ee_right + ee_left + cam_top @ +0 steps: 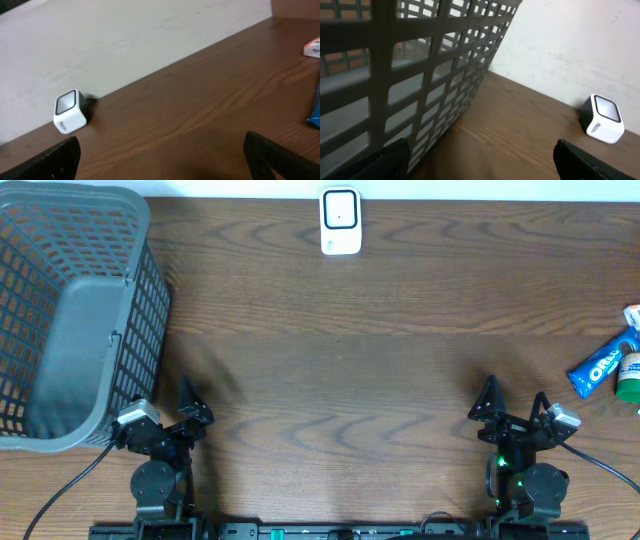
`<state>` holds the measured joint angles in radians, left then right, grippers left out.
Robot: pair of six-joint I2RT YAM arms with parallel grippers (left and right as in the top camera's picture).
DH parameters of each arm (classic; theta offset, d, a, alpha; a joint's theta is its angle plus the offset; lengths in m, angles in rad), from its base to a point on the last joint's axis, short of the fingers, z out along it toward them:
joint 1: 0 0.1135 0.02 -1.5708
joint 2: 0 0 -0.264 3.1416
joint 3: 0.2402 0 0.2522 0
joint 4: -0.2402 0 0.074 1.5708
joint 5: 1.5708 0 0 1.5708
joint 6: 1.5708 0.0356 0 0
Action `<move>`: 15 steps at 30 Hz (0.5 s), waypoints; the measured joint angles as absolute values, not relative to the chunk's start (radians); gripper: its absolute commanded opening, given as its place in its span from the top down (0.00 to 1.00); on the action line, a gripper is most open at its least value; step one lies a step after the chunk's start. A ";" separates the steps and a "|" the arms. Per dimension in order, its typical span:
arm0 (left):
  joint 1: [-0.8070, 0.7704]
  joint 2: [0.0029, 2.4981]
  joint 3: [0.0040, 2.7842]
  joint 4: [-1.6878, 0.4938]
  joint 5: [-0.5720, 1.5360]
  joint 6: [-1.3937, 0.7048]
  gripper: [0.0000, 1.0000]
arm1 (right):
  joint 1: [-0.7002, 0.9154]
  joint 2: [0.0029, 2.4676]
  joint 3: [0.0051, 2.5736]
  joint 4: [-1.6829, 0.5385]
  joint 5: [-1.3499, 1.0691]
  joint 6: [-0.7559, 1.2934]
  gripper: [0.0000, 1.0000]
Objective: Scan the item barcode
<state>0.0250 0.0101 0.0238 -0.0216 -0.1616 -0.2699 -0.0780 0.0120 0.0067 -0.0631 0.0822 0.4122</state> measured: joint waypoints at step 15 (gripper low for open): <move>0.025 0.010 0.025 -0.025 -0.143 -0.252 0.08 | -0.078 0.012 0.007 -0.063 0.082 0.412 0.01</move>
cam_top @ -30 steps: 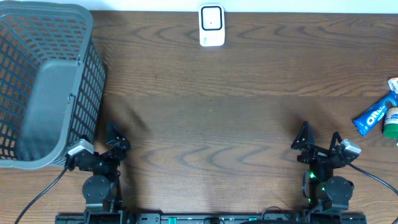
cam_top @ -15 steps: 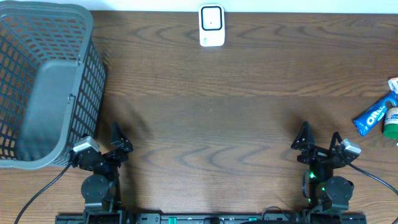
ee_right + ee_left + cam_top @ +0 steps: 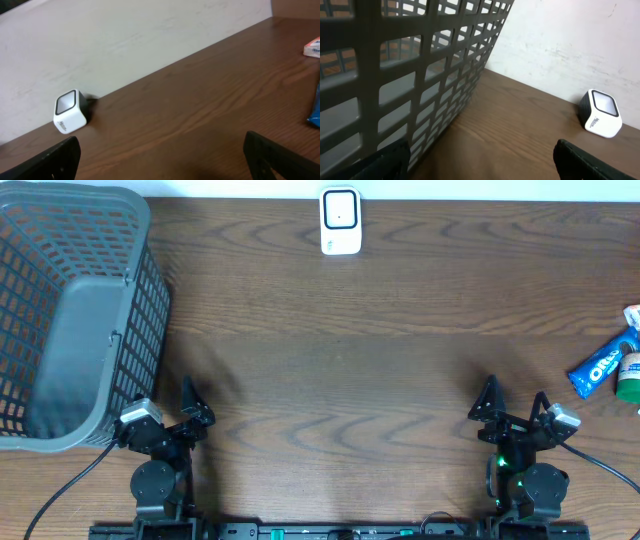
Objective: Scan the item barcode
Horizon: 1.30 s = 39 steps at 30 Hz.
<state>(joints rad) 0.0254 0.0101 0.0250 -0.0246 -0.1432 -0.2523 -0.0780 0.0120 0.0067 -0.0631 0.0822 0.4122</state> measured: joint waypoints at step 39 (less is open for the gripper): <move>0.025 0.010 0.027 -0.038 -0.028 0.057 0.09 | -0.078 0.012 0.007 -0.063 0.082 0.412 0.01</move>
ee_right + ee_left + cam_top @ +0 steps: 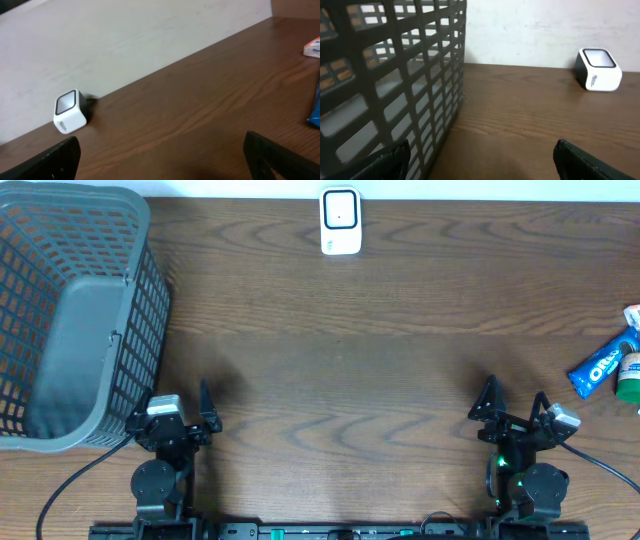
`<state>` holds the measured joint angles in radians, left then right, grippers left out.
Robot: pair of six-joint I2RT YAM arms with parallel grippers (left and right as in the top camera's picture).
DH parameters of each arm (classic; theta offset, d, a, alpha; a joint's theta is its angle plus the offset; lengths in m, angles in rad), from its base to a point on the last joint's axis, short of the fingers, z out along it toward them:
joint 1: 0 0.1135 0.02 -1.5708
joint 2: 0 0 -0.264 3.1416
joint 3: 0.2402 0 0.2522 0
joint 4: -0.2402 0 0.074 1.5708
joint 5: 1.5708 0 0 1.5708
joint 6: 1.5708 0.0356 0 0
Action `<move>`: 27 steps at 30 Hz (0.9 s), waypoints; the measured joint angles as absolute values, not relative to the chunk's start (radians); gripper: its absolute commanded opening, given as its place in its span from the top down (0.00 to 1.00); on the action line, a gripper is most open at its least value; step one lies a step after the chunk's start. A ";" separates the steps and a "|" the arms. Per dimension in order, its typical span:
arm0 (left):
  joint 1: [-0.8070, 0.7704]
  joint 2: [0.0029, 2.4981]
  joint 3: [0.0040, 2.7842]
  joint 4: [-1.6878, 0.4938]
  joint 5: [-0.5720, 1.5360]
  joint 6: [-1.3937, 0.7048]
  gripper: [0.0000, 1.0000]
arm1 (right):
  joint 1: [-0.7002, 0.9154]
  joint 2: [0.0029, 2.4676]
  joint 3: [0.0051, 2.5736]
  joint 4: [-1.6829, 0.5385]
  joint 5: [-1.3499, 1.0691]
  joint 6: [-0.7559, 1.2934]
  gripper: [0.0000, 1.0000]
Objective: Scan the item barcode
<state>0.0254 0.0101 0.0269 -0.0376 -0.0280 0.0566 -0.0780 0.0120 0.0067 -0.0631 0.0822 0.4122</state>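
The white barcode scanner point(340, 220) stands at the table's far edge, middle; it also shows in the left wrist view point(598, 69) and the right wrist view point(70, 118). A blue Oreo pack point(598, 367) and a green item point(629, 377) lie at the right edge. My left gripper point(180, 415) sits low at the front left beside the basket, open and empty point(480, 165). At the front right, my right gripper point(515, 405) is open too, with nothing between its fingers point(160, 162).
A tall grey mesh basket point(70, 310) fills the back left corner, its wall close to the left fingers point(385, 85). A white-and-blue pack point(313, 47) lies at the far right by the table's edge.
My left wrist has turned to the right: the basket wall takes up less of its view and the scanner sits higher and squarer. The right arm has not moved.
Both grippers were open and low at the front edge, the left one facing the basket wall. It then showed a slight turn away from the basket, and now it faces across the table towards the scanner.
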 measured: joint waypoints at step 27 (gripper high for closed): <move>0.030 0.010 0.027 -0.038 -0.020 0.087 0.09 | -0.078 0.012 0.007 -0.063 0.082 0.412 0.01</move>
